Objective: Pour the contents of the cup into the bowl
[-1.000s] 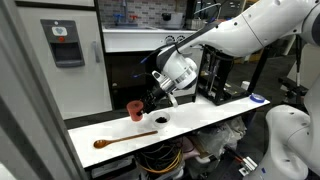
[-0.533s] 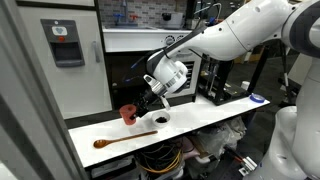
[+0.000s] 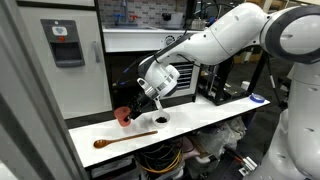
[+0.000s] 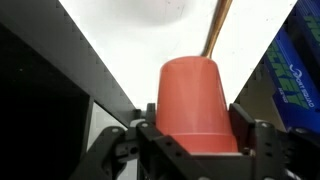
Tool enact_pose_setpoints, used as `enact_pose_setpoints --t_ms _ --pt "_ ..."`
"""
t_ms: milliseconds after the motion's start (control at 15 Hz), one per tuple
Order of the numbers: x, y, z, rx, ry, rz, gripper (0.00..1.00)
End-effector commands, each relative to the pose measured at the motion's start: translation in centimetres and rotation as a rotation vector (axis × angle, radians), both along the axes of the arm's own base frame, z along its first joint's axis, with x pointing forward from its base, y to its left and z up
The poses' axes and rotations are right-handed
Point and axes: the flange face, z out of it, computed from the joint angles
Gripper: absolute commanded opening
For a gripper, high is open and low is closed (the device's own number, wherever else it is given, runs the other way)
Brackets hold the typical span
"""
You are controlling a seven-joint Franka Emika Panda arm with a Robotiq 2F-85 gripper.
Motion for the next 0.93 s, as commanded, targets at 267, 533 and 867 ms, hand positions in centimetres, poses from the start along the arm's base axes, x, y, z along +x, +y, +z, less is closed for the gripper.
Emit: enact_pose_setpoints --t_ms 267,533,867 --pt "1.7 1.2 -2.4 -0.011 -0.002 -0.005 0.47" --pt "1.5 1.9 -3.1 -0.020 0.004 0.004 0.47" --pt "1.1 2.4 -4.1 -0.035 0.007 0.006 0.47"
